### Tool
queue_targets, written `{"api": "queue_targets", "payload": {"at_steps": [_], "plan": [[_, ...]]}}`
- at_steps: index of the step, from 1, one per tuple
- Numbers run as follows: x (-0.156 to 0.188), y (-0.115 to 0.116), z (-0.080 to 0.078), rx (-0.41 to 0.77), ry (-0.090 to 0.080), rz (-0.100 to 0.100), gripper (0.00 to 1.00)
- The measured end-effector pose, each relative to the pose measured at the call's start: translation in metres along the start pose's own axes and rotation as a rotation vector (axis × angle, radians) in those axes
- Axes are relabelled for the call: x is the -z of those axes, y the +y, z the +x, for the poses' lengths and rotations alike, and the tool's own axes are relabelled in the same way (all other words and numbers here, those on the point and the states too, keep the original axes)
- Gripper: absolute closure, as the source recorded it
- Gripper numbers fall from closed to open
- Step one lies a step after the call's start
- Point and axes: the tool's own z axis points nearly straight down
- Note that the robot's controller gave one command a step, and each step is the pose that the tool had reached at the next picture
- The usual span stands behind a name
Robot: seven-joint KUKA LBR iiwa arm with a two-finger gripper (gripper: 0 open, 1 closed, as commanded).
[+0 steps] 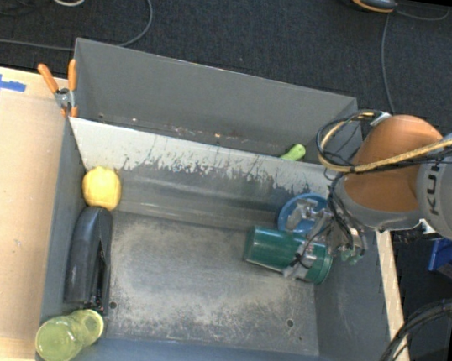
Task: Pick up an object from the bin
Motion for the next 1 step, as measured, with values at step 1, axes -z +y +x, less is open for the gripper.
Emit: {"api": "queue_targets", "payload": {"at_steps": [1], "plan": [[0.0509,-0.0101,-0.0016,-0.015,-0.012,0.001,1.00]]}}
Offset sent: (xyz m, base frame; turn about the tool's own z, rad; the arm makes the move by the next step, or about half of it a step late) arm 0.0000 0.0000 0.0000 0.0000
